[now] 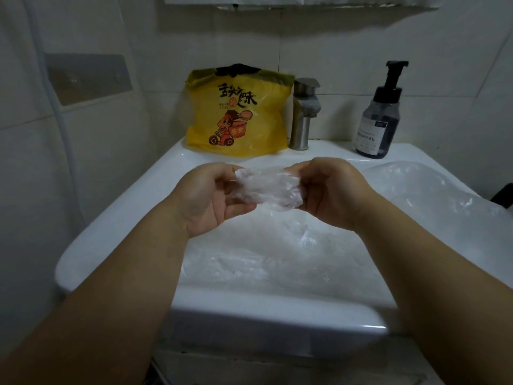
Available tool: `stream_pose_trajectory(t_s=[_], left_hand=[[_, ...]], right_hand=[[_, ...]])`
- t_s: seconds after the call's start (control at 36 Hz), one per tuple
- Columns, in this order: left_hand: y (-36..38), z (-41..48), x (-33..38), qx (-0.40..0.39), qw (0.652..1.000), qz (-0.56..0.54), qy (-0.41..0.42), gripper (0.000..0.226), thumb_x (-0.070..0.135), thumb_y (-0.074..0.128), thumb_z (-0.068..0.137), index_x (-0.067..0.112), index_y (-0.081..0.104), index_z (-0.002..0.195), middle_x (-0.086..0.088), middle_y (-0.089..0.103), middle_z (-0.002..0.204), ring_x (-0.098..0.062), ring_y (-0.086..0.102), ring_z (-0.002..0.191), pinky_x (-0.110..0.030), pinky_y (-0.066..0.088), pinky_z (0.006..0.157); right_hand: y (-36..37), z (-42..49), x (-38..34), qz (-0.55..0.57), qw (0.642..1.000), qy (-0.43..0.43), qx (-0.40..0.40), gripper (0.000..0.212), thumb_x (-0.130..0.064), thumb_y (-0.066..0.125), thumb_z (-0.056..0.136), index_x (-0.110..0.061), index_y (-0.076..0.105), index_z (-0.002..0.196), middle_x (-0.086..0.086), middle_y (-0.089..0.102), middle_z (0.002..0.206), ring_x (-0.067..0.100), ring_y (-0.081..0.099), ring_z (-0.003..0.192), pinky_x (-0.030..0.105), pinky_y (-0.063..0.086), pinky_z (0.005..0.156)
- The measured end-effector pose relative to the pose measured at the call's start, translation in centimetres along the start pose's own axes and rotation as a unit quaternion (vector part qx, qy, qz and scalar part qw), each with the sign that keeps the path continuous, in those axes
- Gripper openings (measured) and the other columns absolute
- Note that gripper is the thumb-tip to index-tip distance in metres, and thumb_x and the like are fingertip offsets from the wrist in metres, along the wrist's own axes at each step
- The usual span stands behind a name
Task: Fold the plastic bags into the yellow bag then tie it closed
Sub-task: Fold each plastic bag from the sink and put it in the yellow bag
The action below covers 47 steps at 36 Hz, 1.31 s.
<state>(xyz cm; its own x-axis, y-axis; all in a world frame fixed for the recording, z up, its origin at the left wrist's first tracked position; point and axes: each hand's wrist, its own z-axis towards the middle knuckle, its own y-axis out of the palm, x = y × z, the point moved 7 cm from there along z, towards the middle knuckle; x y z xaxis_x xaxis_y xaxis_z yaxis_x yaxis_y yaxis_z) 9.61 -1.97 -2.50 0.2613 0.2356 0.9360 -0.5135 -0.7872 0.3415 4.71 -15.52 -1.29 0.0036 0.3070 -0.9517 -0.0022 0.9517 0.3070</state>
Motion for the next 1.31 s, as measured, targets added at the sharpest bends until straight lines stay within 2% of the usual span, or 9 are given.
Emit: stream_pose_trajectory(t_s=[0.14, 0.25, 0.42, 0.61, 0.69, 0.83, 1.03, 1.19, 1.31], left_hand=[[-0.7, 0.4, -0.1, 0.075, 0.992, 0.099, 0.034, 0.027, 0.027, 0.057, 0.095, 0.01, 0.057, 0.073, 0.0, 0.063, 0.059, -0.013, 0.06, 0.054, -0.023, 0.055, 0.05], [-0.7, 0.5, -0.2, 0.074, 0.98, 0.17, 0.067, 0.015, 0.004, 0.069, 0.084, 0.011, 0.058, 0.075, -0.002, 0.062, 0.071, -0.01, 0.062, 0.063, -0.02, 0.056, 0.06], [-0.5, 0.6, 0.2, 0.059, 0.986, 0.129, 0.084, 0.022, -0.01, 0.065, 0.081, 0.011, 0.059, 0.083, -0.015, 0.06, 0.1, -0.02, 0.064, 0.082, -0.021, 0.058, 0.069], [-0.3, 0.3, 0.4, 0.049, 0.987, 0.123, 0.093, 0.028, -0.015, 0.064, 0.079, 0.011, 0.065, 0.09, -0.011, 0.066, 0.1, -0.019, 0.066, 0.087, -0.021, 0.058, 0.072], [-0.9, 0.1, 0.9, 0.086, 0.954, 0.252, 0.135, 0.032, -0.005, 0.075, 0.074, 0.022, 0.07, 0.09, -0.003, 0.069, 0.107, -0.018, 0.068, 0.094, -0.025, 0.057, 0.082], [-0.8, 0.0, 1.2, 0.123, 0.893, 0.386, 0.198, 0.029, 0.01, 0.08, 0.075, 0.023, 0.072, 0.1, 0.011, 0.066, 0.113, -0.008, 0.065, 0.096, -0.02, 0.052, 0.085], [-0.4, 0.0, 1.3, 0.113, 0.845, 0.471, 0.224, 0.009, 0.022, 0.065, 0.09, 0.028, 0.061, 0.085, 0.009, 0.059, 0.077, -0.005, 0.052, 0.07, -0.005, 0.037, 0.055], [-0.8, 0.4, 0.9, 0.076, 0.926, 0.333, 0.16, 0.009, 0.025, 0.055, 0.097, 0.02, 0.06, 0.095, 0.0, 0.063, 0.094, -0.008, 0.062, 0.084, -0.024, 0.055, 0.075], [-1.3, 0.7, 1.4, 0.102, 0.959, 0.197, 0.176, 0.008, 0.02, 0.061, 0.093, 0.012, 0.06, 0.095, 0.003, 0.061, 0.08, -0.004, 0.059, 0.07, -0.016, 0.051, 0.065]], right_hand=[[-0.5, 0.5, 0.5, -0.064, 0.995, -0.007, 0.07, 0.045, -0.033, 0.047, 0.098, 0.001, 0.067, 0.075, 0.012, 0.066, 0.072, 0.023, 0.065, 0.067, 0.038, 0.058, 0.07], [-0.2, 0.6, 0.9, -0.121, 0.989, -0.031, 0.085, 0.021, -0.018, 0.061, 0.092, 0.0, 0.068, 0.085, 0.011, 0.072, 0.083, 0.02, 0.07, 0.074, 0.032, 0.06, 0.073], [0.6, 0.5, 1.6, 0.007, 0.999, 0.025, 0.036, 0.004, -0.008, 0.057, 0.091, -0.008, 0.061, 0.091, 0.007, 0.068, 0.084, 0.021, 0.067, 0.077, 0.031, 0.058, 0.073], [0.4, 0.5, 1.2, -0.032, 0.999, 0.028, 0.033, 0.032, 0.01, 0.06, 0.084, 0.0, 0.06, 0.114, 0.011, 0.068, 0.092, 0.019, 0.068, 0.077, 0.021, 0.058, 0.067], [0.1, 0.5, 0.8, -0.1, 0.994, 0.009, 0.037, 0.048, 0.016, 0.061, 0.079, 0.001, 0.056, 0.125, 0.008, 0.067, 0.097, 0.019, 0.068, 0.083, 0.022, 0.057, 0.076], [-0.6, 0.6, 0.3, -0.369, 0.924, -0.057, 0.085, 0.055, 0.0, 0.07, 0.081, -0.01, 0.055, 0.133, -0.001, 0.064, 0.104, 0.012, 0.064, 0.079, 0.02, 0.055, 0.071], [-0.3, 0.5, -0.3, -0.55, 0.821, -0.13, 0.082, 0.022, -0.025, 0.057, 0.095, -0.016, 0.064, 0.113, -0.005, 0.055, 0.078, 0.006, 0.05, 0.065, 0.016, 0.042, 0.058], [-0.3, -0.1, -1.2, -0.567, 0.808, -0.136, 0.08, 0.038, -0.036, 0.04, 0.1, -0.005, 0.062, 0.098, 0.003, 0.049, 0.073, 0.014, 0.046, 0.065, 0.028, 0.038, 0.061], [-0.1, -0.3, -0.7, -0.457, 0.882, -0.095, 0.062, 0.031, -0.039, 0.041, 0.1, -0.018, 0.06, 0.087, -0.003, 0.052, 0.076, 0.009, 0.047, 0.064, 0.024, 0.043, 0.062]])
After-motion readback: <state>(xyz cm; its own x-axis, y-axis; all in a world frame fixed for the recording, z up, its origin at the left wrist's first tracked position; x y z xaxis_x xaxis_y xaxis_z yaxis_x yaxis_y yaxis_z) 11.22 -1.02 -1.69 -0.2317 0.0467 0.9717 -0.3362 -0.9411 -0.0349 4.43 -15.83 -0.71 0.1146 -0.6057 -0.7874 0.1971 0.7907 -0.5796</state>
